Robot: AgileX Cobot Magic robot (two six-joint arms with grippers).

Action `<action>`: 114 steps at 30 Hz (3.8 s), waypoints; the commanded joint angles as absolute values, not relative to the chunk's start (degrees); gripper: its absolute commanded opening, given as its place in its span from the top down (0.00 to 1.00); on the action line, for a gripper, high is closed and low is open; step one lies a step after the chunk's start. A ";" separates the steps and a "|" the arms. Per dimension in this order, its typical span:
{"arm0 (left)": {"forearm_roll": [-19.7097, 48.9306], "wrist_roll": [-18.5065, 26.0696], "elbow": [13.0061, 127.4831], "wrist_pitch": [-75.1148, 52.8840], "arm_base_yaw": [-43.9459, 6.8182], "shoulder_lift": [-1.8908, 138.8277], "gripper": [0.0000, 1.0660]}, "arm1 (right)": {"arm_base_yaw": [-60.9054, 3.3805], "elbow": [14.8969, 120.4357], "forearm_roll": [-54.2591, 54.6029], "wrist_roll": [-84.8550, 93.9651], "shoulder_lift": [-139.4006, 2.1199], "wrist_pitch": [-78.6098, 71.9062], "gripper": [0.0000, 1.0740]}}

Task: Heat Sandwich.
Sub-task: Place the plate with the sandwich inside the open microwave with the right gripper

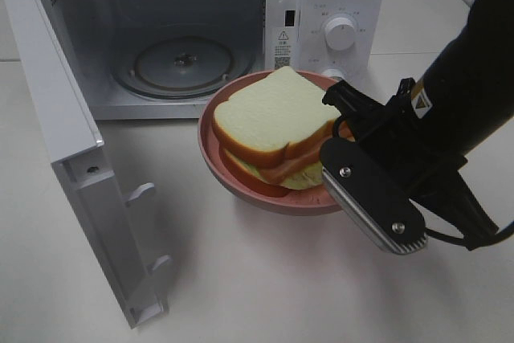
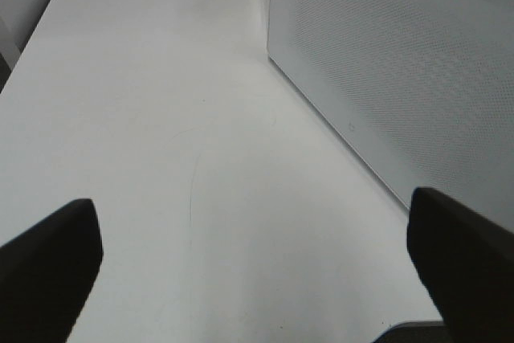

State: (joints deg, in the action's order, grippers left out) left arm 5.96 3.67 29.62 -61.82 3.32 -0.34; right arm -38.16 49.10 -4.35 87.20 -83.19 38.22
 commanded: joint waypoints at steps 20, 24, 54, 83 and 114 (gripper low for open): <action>6.42 3.32 29.51 -61.31 3.38 -1.38 0.08 | -38.16 64.29 5.73 95.11 -95.68 39.94 1.00; 6.42 3.32 29.51 -61.31 3.38 -1.38 0.08 | -38.16 67.04 5.84 95.11 -98.38 40.05 1.00; 6.42 3.32 29.51 -61.31 3.38 -1.38 0.08 | -37.99 86.52 5.16 94.25 -114.99 42.06 1.00; 6.42 3.32 29.51 -61.31 3.38 -1.38 0.08 | -37.99 111.44 -0.57 82.16 -129.43 50.25 1.00; 6.42 3.32 29.51 -61.31 3.38 -1.38 0.08 | -37.99 127.14 -4.35 74.94 -141.35 48.70 0.99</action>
State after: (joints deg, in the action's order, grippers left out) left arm 5.96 3.67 29.62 -61.82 3.32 -0.34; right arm -38.16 126.34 -4.13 75.57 -141.41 50.19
